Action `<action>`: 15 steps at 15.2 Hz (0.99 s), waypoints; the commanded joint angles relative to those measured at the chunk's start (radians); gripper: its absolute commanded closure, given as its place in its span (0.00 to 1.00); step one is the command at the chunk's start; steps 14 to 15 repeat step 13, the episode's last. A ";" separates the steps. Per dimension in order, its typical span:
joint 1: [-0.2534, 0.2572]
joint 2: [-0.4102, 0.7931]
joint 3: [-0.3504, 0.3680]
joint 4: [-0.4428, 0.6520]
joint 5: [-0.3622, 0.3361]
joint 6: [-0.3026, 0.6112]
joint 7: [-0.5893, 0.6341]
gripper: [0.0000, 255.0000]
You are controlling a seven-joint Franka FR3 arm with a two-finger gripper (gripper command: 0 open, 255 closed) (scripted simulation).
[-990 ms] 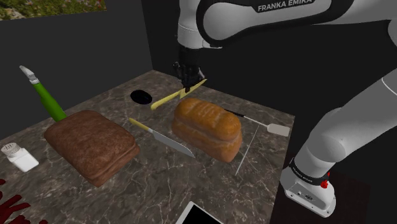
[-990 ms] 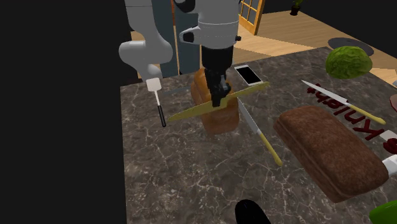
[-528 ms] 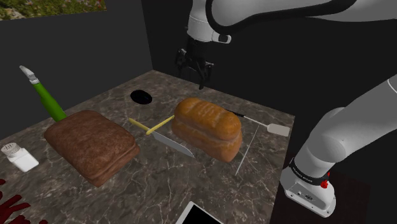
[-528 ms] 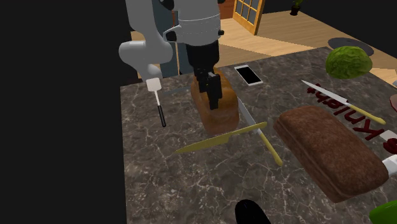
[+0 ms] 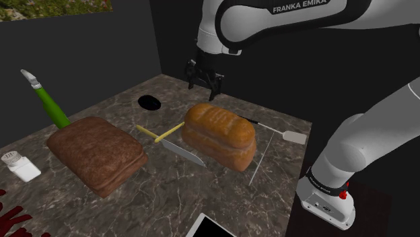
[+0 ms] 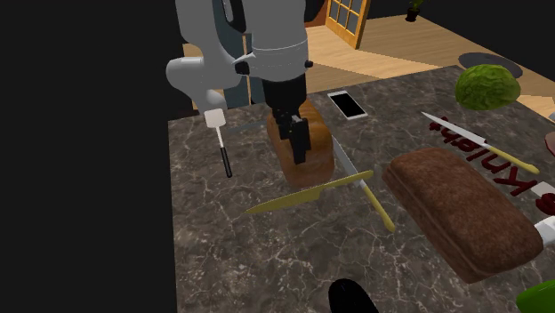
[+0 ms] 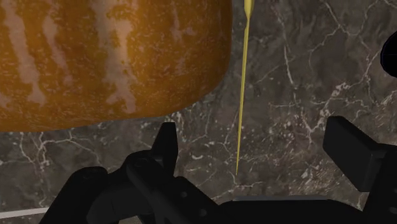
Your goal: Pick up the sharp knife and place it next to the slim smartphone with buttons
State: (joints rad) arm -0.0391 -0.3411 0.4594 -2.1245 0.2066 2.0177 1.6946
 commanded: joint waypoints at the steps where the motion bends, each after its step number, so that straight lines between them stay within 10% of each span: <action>1: 0.000 0.001 0.000 -0.001 0.000 0.001 0.000 0.00; 4: 0.000 0.001 0.000 -0.001 0.000 0.001 0.000 0.00; 5: 0.000 0.001 0.000 -0.001 0.000 0.002 0.000 1.00; 15: 0.000 0.001 0.000 -0.001 0.000 0.002 0.000 1.00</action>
